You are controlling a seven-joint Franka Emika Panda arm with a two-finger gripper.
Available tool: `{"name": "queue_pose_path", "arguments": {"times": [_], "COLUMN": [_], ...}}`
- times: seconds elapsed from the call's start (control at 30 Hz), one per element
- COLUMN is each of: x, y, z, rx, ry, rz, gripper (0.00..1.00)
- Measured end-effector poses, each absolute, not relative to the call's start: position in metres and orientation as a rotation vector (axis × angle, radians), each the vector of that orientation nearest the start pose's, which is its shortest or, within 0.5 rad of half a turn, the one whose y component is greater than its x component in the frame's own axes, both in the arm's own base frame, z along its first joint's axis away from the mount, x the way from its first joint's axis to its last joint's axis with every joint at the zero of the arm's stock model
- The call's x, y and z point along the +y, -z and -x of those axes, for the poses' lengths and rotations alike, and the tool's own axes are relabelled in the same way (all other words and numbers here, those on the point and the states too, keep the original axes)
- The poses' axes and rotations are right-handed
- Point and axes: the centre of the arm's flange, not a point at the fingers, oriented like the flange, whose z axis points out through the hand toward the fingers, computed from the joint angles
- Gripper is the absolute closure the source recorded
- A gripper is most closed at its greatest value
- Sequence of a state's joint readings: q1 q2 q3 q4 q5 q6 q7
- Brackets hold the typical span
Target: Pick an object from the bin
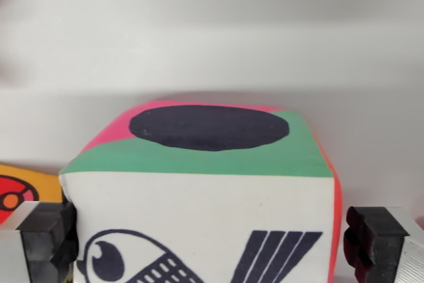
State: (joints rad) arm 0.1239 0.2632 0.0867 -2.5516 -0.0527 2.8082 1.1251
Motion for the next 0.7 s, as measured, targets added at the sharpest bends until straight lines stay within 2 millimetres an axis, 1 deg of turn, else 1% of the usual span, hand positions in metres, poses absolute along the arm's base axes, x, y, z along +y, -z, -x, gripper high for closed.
{"name": "queue_pose_path", "arguments": {"times": [0.2, 0.23, 0.7], "x": [0.0998, 0.0998, 0.0999], "y": [-0.1676, -0.1674, -0.1668], "z": [-0.4403, -0.4403, -0.4403], "rx": [1.318, 1.318, 1.318], "ry": [-0.006, -0.006, -0.006], "rz": [2.847, 2.847, 2.848], "gripper": [0.00, 1.00, 1.00]}}
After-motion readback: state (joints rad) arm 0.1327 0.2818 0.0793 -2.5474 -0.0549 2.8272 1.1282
